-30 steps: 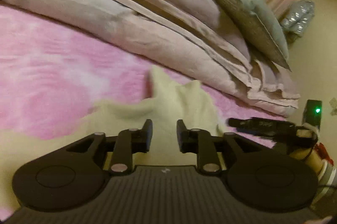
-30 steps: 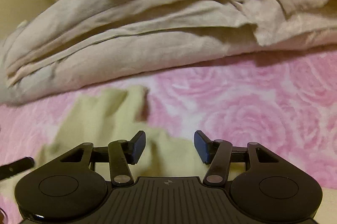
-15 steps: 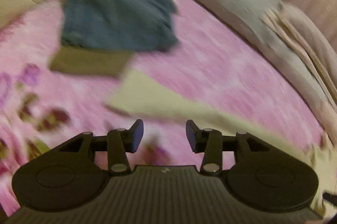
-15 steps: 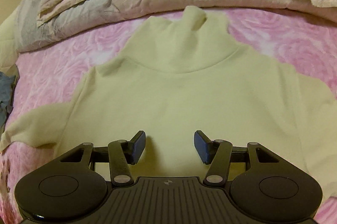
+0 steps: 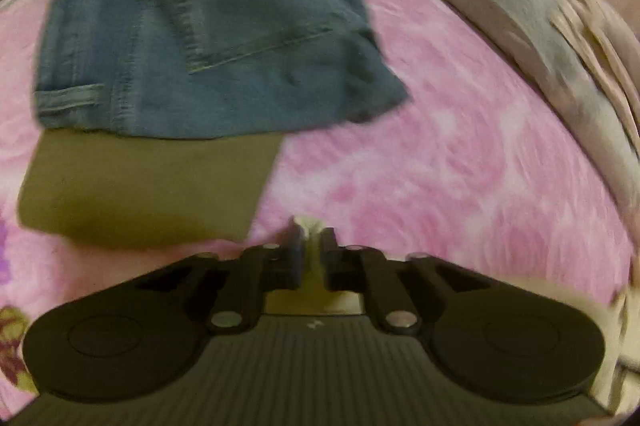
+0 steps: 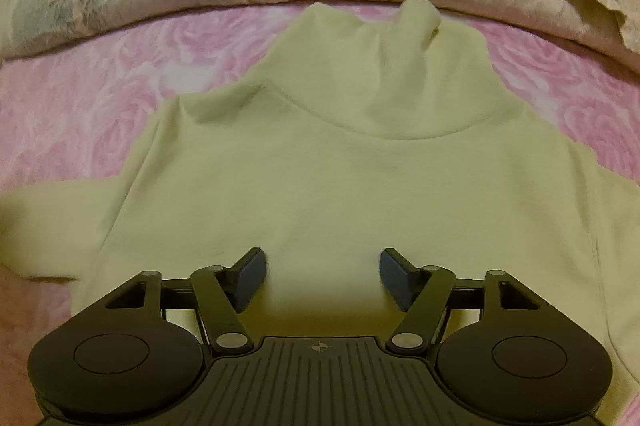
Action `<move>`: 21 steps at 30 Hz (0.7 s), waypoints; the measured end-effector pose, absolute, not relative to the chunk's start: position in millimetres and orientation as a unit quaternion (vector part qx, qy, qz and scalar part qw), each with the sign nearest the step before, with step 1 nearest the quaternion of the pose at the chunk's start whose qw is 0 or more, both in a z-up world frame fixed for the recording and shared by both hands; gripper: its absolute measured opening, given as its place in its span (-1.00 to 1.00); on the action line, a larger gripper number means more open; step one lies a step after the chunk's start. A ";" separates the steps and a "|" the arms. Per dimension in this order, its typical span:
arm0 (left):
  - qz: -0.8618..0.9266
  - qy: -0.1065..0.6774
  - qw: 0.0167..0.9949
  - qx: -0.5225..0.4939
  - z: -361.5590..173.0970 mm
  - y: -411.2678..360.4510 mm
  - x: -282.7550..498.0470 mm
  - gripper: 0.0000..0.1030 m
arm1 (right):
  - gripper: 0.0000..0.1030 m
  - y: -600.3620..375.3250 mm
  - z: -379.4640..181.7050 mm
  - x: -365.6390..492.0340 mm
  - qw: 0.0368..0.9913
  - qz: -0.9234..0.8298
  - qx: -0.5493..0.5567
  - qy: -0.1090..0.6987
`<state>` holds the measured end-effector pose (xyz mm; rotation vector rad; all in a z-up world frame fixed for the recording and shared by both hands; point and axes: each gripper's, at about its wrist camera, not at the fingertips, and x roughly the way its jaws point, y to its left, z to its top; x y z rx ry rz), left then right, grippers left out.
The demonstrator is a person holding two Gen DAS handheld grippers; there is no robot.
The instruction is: Fold clothes
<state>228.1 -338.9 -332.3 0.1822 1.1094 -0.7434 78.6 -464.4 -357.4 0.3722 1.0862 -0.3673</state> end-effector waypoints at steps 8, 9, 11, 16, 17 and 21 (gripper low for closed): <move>-0.365 0.403 0.836 0.075 -319.0 -321.2 222.7 -0.93 | 0.35 -460.5 -360.0 87.2 0.814 -0.191 0.165 0.523; -0.360 0.416 0.829 0.098 -330.7 -324.0 222.5 -0.91 | 0.37 -459.6 -359.9 88.3 0.813 -0.194 0.163 0.524; -0.350 0.430 0.826 0.096 -343.3 -325.6 222.5 -0.79 | 0.37 -457.9 -359.6 90.6 0.811 -0.198 0.159 0.527; -0.321 0.438 0.840 0.022 -327.0 -316.1 222.2 -0.61 | 0.36 -450.0 -334.9 104.8 0.837 -0.172 0.118 0.505; -0.320 0.438 0.840 0.017 -321.5 -313.6 221.6 -0.60 | 0.36 -448.9 -327.8 110.3 0.848 -0.156 0.113 0.494; -0.347 0.448 0.824 -0.001 -302.0 -311.0 217.5 -0.60 | 0.15 -445.6 -306.1 143.3 0.879 -0.090 0.098 0.459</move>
